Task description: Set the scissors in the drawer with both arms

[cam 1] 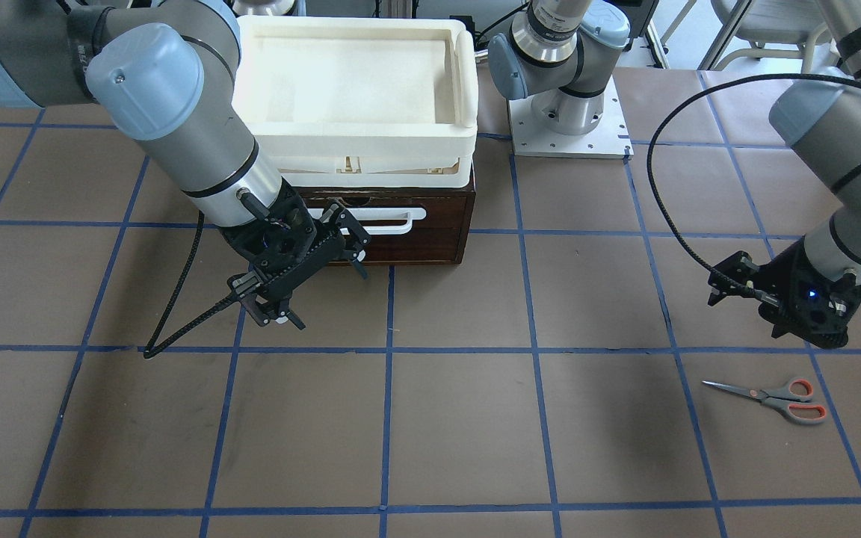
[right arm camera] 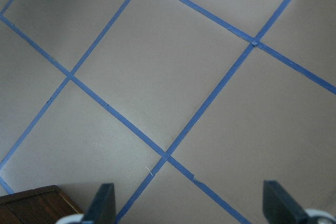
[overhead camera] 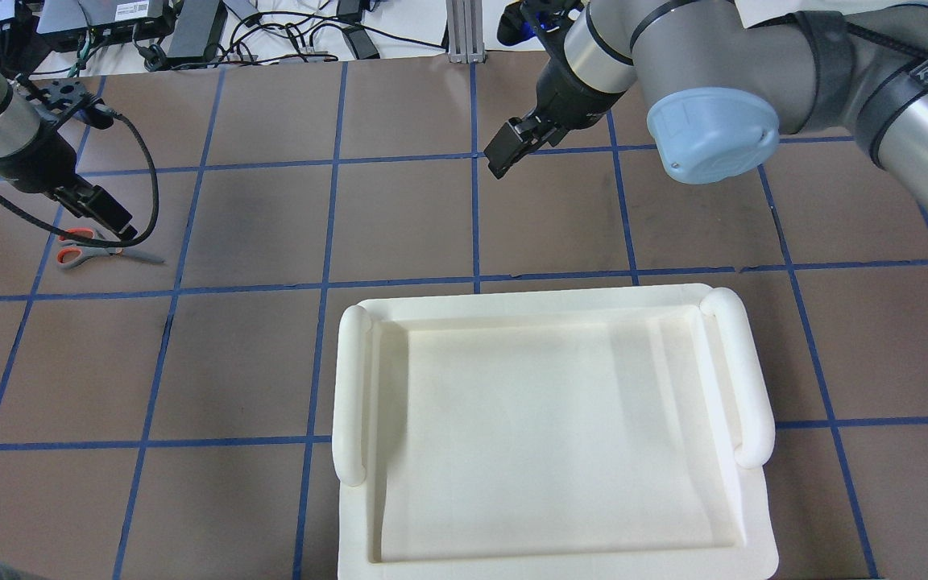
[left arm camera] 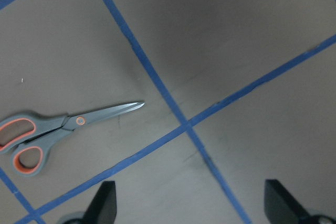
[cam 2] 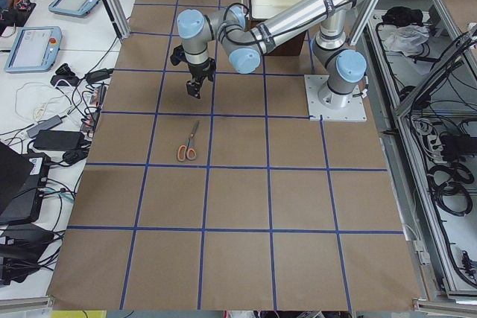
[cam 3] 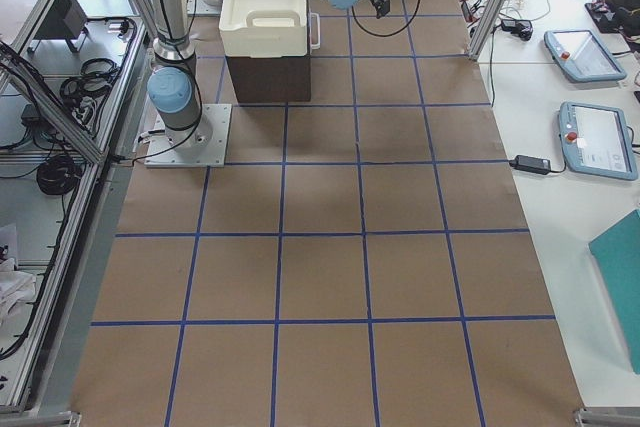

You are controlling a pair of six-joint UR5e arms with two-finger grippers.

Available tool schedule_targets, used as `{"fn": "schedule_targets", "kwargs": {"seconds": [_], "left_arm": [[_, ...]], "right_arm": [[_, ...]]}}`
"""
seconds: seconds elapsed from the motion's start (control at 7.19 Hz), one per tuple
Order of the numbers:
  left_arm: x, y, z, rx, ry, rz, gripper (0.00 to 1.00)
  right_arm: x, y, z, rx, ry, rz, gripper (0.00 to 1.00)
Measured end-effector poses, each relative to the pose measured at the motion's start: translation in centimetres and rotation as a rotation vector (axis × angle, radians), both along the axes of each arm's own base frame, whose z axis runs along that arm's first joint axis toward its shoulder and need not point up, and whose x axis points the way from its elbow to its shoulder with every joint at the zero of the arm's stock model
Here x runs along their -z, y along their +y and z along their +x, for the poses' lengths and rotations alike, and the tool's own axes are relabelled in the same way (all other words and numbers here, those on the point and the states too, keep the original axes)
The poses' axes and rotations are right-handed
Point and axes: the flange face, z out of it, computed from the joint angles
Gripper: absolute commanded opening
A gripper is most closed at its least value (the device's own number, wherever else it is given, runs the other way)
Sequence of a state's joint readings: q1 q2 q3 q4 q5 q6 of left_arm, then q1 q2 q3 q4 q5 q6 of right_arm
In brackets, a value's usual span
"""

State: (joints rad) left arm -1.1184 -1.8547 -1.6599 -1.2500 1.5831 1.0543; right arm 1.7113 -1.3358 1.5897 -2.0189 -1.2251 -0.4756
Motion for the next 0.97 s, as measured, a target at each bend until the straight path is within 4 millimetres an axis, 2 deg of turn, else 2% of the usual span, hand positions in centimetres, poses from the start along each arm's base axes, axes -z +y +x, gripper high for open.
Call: {"fn": "schedule_targets", "kwargs": {"seconds": [0.14, 0.28, 0.42, 0.7, 0.97], "left_arm": [[1.9, -0.4, 3.6, 0.136, 0.007, -0.009, 1.00], [3.5, -1.1, 6.1, 0.286, -0.011, -0.046, 1.00], [5.0, -2.1, 7.6, 0.429, -0.043, -0.083, 1.00], [7.9, -4.2, 9.3, 0.684, -0.067, -0.107, 1.00], [10.8, -6.3, 10.1, 0.923, -0.034, -0.122, 0.99]], "right_arm": [[0.1, 0.1, 0.1, -0.015, -0.003, -0.005, 1.00], [-0.1, 0.3, 0.3, -0.056, -0.015, -0.021, 1.00], [0.1, 0.5, 0.9, -0.127, -0.041, -0.032, 1.00], [2.0, 1.6, 2.4, -0.337, -0.143, 0.013, 1.00], [2.3, 2.9, 2.8, -0.565, -0.179, -0.013, 1.00]]}}
